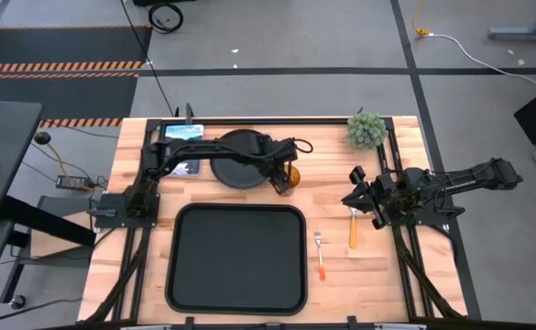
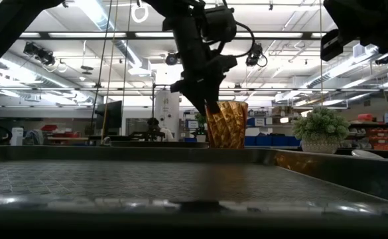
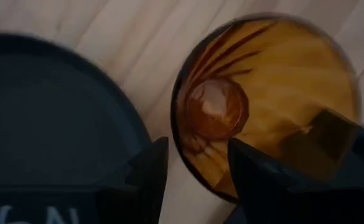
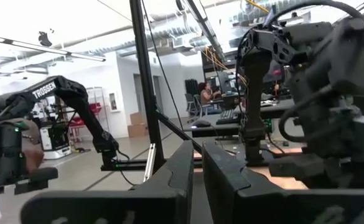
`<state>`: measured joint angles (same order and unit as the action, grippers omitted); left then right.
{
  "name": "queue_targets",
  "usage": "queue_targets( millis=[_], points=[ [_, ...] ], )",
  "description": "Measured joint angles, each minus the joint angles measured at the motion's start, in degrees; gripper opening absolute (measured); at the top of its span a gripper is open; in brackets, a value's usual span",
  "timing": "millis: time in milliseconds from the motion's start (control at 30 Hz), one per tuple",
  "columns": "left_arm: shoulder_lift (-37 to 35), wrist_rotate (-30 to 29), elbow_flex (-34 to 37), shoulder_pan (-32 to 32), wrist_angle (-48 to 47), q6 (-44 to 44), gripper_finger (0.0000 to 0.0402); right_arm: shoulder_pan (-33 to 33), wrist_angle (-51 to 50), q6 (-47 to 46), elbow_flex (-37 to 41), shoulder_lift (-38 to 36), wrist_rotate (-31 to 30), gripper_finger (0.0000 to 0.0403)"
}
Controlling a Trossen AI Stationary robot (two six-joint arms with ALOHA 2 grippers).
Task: Pick and place plate/cup/fork/spoon on tray
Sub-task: Put the orange glass on the top right of the black tray
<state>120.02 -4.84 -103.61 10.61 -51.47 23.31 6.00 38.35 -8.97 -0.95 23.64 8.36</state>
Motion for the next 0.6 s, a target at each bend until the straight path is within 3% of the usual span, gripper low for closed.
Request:
queue_targets(
  millis=[200,600],
  points=[
    [0.51,0.18,-0.02,0.02,0.9,-0.45,0.0151,0.07,0.62,0.03,-0.02,-0.03,0.53,0.0041],
    [0.5,-5.04,-0.08,0.19,4.53,-3.08,0.0015,0.79,1.0,0.17,0.0,-0.02,0.74,0.0041]
  ],
)
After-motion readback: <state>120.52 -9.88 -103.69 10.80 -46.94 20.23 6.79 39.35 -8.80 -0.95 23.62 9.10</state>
